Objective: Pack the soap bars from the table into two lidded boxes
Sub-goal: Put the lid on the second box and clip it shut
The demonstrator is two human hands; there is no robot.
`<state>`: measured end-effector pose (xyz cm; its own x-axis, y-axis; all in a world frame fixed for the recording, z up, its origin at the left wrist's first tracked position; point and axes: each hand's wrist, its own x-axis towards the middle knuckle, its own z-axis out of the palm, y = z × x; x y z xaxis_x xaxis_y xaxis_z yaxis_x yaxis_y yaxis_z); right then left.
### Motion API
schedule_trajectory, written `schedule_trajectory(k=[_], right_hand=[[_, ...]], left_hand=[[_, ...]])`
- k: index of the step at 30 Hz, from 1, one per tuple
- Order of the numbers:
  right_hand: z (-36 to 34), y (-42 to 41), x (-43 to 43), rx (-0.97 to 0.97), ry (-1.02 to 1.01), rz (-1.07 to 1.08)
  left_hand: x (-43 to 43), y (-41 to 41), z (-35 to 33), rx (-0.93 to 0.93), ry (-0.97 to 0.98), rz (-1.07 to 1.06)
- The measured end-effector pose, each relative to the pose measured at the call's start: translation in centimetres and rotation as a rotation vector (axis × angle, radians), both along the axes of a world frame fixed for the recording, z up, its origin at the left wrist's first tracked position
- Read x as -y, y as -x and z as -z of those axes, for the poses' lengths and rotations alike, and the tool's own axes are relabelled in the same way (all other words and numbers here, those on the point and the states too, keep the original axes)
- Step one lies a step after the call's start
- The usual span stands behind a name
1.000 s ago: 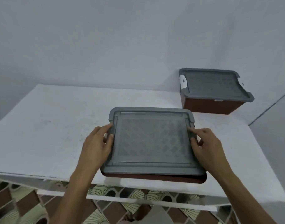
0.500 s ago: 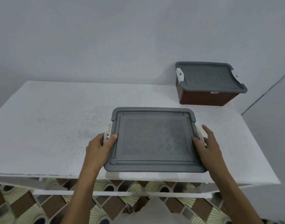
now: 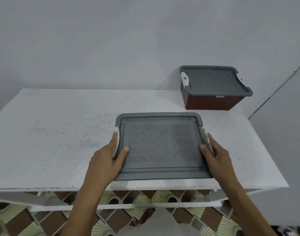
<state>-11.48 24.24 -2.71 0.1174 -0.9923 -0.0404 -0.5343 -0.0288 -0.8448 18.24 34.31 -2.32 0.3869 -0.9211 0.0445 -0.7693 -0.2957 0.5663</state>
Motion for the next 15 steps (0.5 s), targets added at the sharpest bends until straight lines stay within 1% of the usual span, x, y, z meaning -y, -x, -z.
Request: schedule_trajectory(k=[4,8,10,11,12,13,15], right_hand=[[-0.2,-0.1,-0.2,-0.251,0.042,-0.141],[-0.6,-0.5,0.1,-0.492,0.037,-0.180],[-0.8,-0.7,0.1,-0.613,0.054,-0.183],[-0.9,-0.8,0.1,-0.648,0.059,-0.180],[-1.0,-1.1,0.0,-0.667,0.054,-0.175],[-1.0,-1.3,-0.1,-0.668,0.047,-0.161],[-0.9,-2.1,-0.3,-0.643,0.051,-0.112]], left_hand=[[0.3,-0.5,-0.2,0.086,-0.043,0.027],[0.7,-0.5,-0.6,0.293,-0.148,0.081],[0.8,-0.6,-0.8,0.348,-0.195,0.100],[0.9,-0.6,-0.7,0.330,-0.202,0.111],[0.7,-0.6,-0.5,0.273,-0.204,0.120],[0.5,-0.5,-0.2,0.172,-0.206,0.126],[0.2,-0.1,0.3,-0.106,-0.163,0.114]])
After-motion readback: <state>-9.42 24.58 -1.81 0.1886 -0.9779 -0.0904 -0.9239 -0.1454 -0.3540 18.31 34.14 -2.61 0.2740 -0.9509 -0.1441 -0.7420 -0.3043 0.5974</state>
